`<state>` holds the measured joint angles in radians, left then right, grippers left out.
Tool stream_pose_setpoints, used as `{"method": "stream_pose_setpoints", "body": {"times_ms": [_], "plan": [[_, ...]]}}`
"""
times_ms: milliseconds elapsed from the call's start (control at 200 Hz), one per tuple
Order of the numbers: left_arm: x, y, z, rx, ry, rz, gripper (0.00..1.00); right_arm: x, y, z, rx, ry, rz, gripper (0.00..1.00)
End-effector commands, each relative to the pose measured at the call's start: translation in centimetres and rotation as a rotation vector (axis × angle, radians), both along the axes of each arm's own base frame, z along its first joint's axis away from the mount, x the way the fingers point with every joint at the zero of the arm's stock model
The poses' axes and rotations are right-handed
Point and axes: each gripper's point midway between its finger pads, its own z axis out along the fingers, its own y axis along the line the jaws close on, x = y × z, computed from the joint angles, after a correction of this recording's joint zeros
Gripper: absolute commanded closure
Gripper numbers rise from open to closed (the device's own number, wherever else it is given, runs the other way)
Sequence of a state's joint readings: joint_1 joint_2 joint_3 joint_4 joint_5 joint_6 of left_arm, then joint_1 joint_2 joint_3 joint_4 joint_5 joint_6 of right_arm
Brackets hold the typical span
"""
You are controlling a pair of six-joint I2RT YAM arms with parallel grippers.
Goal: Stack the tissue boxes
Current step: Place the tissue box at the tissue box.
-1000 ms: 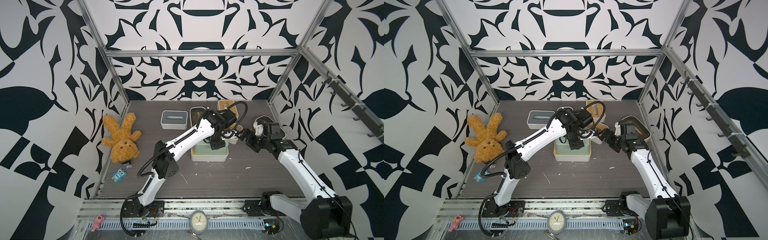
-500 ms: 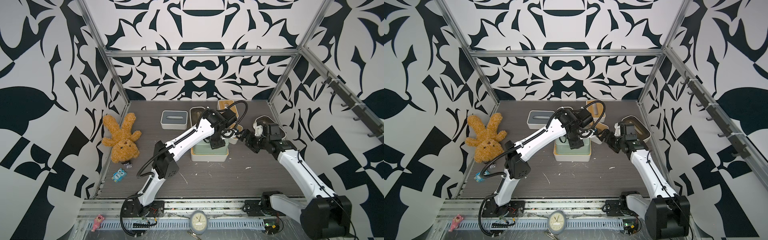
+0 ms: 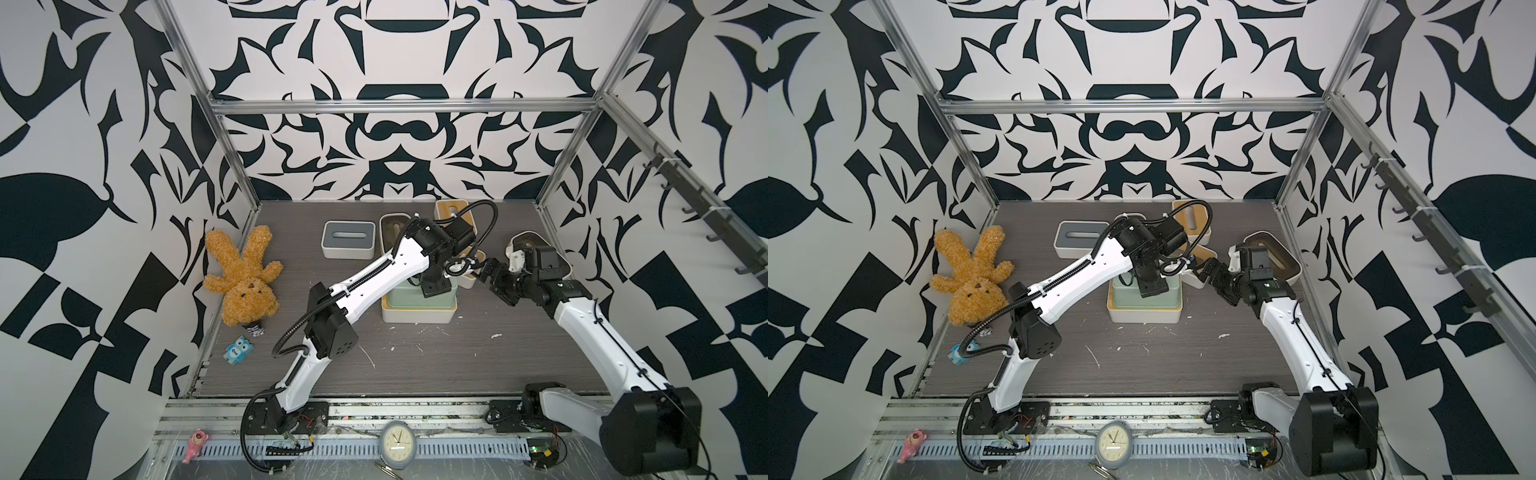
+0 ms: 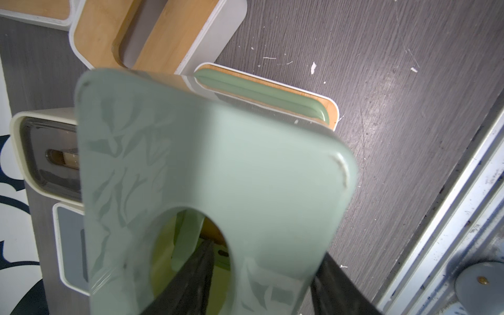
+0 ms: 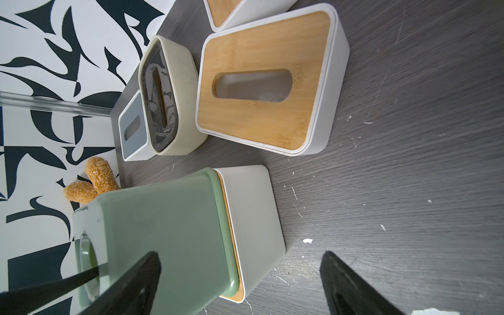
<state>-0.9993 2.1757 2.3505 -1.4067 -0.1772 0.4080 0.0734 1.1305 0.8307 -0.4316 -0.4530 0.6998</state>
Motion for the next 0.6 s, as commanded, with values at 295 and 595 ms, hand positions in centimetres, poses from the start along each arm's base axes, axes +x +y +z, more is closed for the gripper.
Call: {"method": "stream_pose_setpoints", "body": {"times_ms": [295,595], "plan": [[-0.4,0.8,5.0,-0.082,-0.079,-0.006,0.40,0.8,0.2,0.9,0.013,-0.033,0.003,0.05],[1.1,1.7,11.0,-0.309,-0.237,0.127,0.36,1.2,-0.1,0.3,-0.006,-0.022,-0.011,0.06]]}}
